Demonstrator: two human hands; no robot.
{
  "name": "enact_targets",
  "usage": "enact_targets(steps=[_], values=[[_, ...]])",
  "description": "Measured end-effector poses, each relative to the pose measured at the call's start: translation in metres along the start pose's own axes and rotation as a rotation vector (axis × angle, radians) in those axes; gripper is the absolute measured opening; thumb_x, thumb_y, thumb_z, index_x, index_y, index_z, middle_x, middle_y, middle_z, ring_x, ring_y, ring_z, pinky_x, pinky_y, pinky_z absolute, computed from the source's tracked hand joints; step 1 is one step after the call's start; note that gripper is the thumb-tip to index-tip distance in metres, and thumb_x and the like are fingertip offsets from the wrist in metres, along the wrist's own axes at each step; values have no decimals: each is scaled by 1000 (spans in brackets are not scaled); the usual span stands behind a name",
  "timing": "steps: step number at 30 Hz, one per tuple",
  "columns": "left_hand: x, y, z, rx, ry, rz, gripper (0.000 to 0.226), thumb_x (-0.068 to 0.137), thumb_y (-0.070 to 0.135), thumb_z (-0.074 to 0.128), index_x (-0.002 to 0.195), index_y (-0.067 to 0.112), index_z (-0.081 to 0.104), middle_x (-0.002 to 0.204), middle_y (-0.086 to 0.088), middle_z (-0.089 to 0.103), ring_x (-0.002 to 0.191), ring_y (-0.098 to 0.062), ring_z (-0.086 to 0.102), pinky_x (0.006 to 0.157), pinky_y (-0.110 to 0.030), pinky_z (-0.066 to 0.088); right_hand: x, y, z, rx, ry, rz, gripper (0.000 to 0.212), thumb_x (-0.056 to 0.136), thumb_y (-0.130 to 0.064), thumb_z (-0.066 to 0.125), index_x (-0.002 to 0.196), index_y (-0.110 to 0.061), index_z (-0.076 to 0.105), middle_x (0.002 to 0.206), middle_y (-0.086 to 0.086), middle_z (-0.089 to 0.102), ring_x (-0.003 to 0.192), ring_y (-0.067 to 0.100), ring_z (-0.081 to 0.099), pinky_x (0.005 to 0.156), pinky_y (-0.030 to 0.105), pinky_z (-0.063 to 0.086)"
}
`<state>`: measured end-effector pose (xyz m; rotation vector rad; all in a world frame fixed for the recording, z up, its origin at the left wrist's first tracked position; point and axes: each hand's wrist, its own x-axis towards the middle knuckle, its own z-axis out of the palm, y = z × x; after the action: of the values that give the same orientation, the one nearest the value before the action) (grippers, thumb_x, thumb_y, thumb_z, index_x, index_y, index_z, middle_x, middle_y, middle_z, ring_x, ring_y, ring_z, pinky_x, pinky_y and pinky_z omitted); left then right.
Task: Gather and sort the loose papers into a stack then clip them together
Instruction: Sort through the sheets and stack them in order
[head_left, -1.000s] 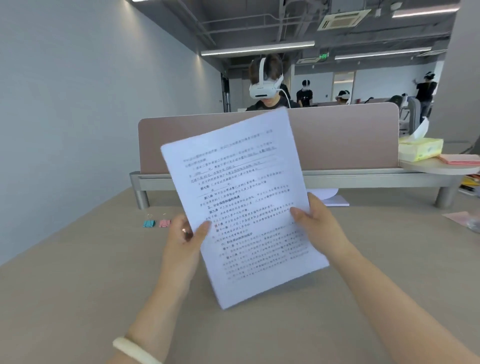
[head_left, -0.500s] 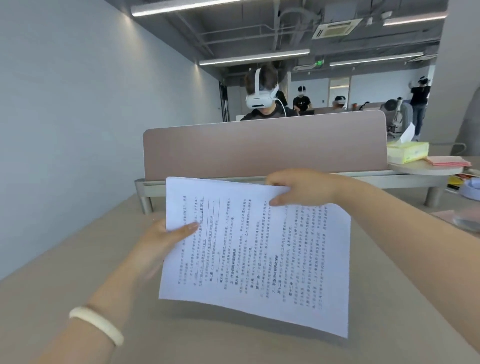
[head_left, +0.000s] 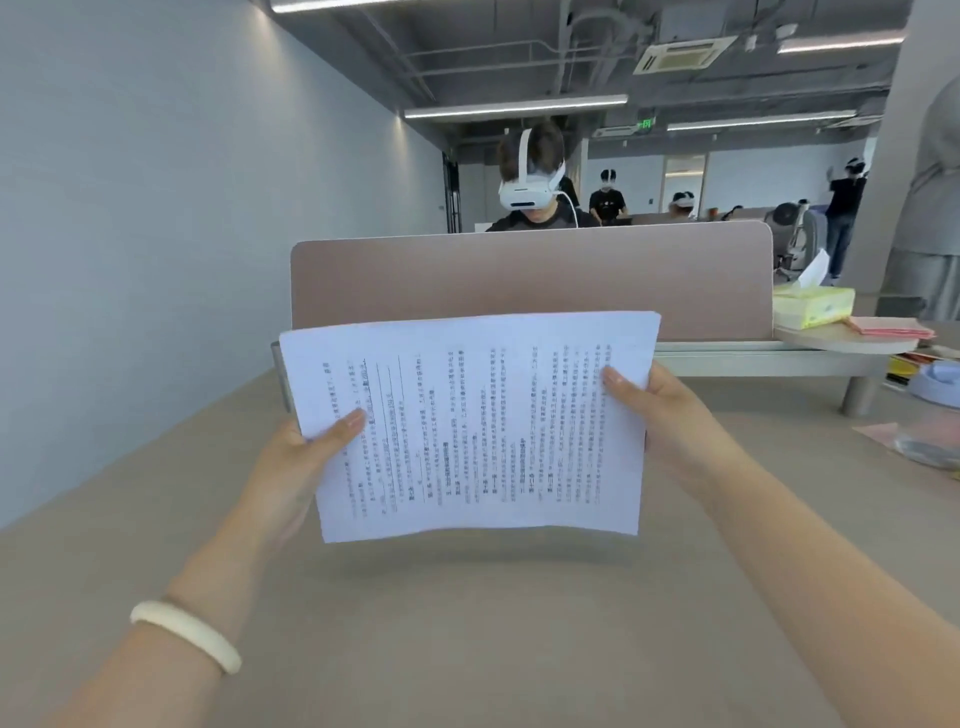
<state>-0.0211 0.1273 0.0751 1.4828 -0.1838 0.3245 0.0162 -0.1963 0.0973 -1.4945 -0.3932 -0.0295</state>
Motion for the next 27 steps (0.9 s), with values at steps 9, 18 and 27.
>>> enact_targets(steps=[9, 18, 27], values=[[-19, -34, 6, -30, 77, -189, 70, 46, 48, 89, 108, 22, 70, 108, 2, 74, 101, -21, 71, 94, -47, 51, -20, 40, 11, -28, 56, 34, 31, 94, -17, 55, 125, -16, 58, 117, -1, 71, 105, 16, 69, 88, 34, 56], [-21, -39, 10, 31, 51, -191, 52, 63, 37, 77, 111, 22, 68, 112, 2, 73, 105, -20, 69, 98, -47, 49, -19, 54, 7, -31, 128, 93, 24, 92, -20, 60, 115, -19, 64, 114, 0, 72, 99, 15, 71, 88, 37, 54], [-15, -36, -3, 98, 140, -149, 31, 89, 18, 62, 120, 18, 61, 122, -8, 68, 104, -21, 67, 98, -43, 49, -5, 22, 6, -271, 177, 82, 12, 91, -21, 61, 101, -27, 66, 110, -2, 71, 96, 17, 68, 81, 32, 51]])
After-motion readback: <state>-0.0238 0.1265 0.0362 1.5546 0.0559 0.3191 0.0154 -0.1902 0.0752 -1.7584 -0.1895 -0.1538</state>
